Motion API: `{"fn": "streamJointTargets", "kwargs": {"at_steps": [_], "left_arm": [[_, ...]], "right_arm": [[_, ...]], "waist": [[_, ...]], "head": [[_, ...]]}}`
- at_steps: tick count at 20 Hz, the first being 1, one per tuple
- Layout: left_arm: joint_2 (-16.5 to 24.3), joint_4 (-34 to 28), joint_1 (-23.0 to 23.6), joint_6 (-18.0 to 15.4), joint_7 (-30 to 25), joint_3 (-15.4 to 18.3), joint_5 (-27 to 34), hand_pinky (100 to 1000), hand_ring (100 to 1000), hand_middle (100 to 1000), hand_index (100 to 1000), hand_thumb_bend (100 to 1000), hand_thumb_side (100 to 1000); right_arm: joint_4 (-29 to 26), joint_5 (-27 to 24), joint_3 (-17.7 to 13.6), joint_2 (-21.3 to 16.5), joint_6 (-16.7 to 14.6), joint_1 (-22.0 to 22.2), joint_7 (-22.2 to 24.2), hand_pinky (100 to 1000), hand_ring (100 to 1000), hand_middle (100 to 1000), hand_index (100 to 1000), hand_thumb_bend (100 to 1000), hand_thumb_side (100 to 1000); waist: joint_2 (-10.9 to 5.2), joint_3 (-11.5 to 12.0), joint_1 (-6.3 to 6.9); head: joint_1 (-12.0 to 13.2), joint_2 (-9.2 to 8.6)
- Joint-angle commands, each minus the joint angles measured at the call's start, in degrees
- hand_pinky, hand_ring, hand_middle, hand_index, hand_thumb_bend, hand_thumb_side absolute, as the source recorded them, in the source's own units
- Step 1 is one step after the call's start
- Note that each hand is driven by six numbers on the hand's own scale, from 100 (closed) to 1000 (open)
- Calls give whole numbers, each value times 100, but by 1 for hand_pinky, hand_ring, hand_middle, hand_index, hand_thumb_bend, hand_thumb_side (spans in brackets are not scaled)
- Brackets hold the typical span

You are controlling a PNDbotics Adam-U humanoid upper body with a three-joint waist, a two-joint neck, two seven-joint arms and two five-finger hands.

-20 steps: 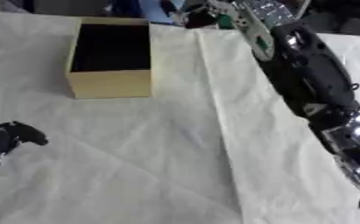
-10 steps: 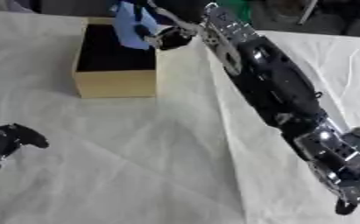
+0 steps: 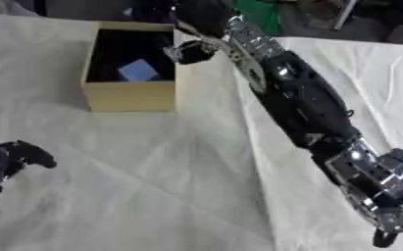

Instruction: Pick up objects on the table and place them in the box.

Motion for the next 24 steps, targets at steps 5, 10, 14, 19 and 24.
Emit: {"fn": "streamJointTargets", "kwargs": {"at_steps": [5,10,14,19,24], "left_arm": [[61,-51,-7,34,197,148,-30,827,678,625,717,100,933],[85,-53,19,96,457,258,-64,825,680,631,725,100,917],[88,-63,49,167,668,323,-146,825,683,638,732,100,834],[61,-78,68,212,847,367,-185,826,689,652,768,100,791],[48,-75,102,242,961,382,-238,829,710,673,783,100,757]], "right_arm": [[-858,-1834,-268,-748,521,152,-171,827,892,817,911,100,100],[-1817,-4160,-539,-1518,1205,812,-145,818,910,747,880,100,293],[-2595,-5502,-936,-2098,1656,1658,-238,817,920,724,874,100,327],[-2961,-6328,-1446,-2309,1959,2457,-502,819,929,716,873,100,344],[-2933,-6956,-1827,-2251,2042,3011,-714,826,944,704,869,100,341]], "waist": [[-54,-196,62],[-19,-395,80],[15,-523,126],[43,-657,199],[45,-765,259]], "head": [[214,-70],[434,-77],[575,-88],[693,-78],[688,-22]]}}
